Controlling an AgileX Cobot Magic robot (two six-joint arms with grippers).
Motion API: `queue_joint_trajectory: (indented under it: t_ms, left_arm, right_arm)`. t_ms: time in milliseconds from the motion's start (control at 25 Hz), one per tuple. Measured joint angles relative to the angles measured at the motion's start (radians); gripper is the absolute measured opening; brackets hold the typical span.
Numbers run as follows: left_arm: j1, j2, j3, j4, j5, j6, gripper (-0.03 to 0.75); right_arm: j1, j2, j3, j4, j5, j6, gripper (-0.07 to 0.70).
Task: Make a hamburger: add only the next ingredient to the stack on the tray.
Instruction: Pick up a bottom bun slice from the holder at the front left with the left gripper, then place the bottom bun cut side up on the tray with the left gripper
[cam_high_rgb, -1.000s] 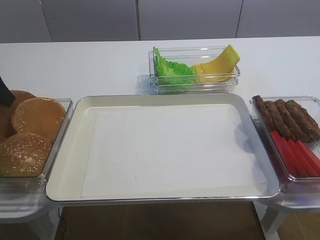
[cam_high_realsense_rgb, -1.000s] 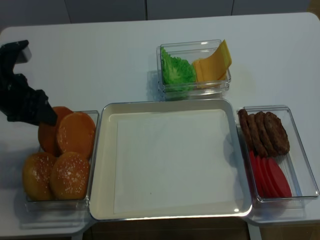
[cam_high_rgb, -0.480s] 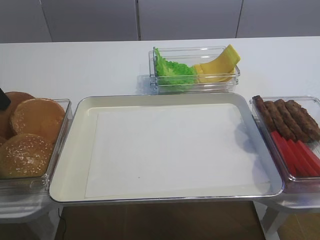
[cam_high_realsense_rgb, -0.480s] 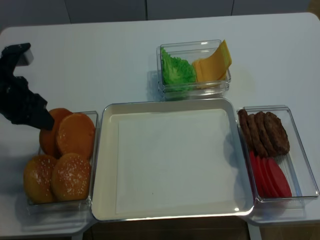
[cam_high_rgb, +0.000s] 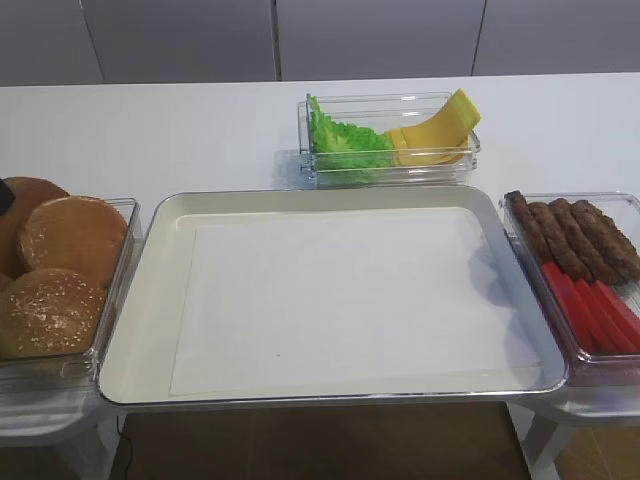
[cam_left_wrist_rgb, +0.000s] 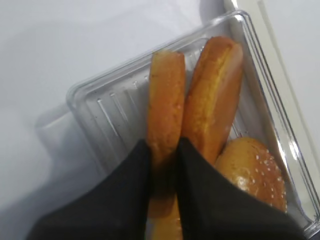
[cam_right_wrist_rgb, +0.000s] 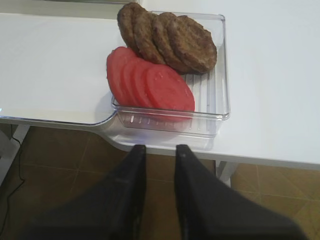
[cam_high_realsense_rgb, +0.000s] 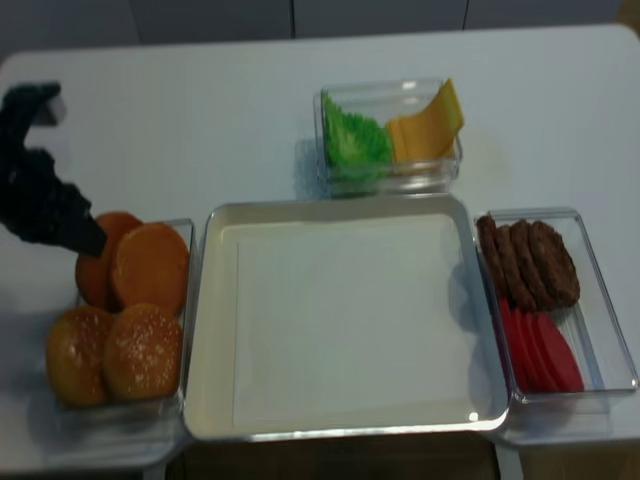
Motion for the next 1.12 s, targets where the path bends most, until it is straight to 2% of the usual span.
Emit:
queue_joint_trajectory:
  t_ms: [240,440,600,800,1000,1120]
  left_arm:
    - [0.0,-0.016,-0.104,0.021,0.022,0.002,0.101]
    - [-0.008,-0.016,-0.285,0.055,0.032,-0.035,0.101]
    - [-0.057,-0.016,-0.425,0.104,0.038,-0.097,0.101]
    - [-0.181,-0.017,-0.474,0.12,0.047,-0.194,0.101]
    - [-0.36,-0.017,-0.474,0.137,0.054,-0.276,0.101]
    - [-0.486,-0.017,-0.474,0.222,0.054,-0.327,0.099]
  right_arm:
    - [0.0,0.0,0.0,0.0,0.0,0.0,0.153]
    - [0.0,0.0,0.0,0.0,0.0,0.0,0.153]
    - [0.0,0.0,0.0,0.0,0.0,0.0,0.153]
    - [0.0,0.0,0.0,0.0,0.0,0.0,0.153]
    - [0.0,0.0,0.0,0.0,0.0,0.0,0.153]
    - [0.0,0.0,0.0,0.0,0.0,0.0,0.153]
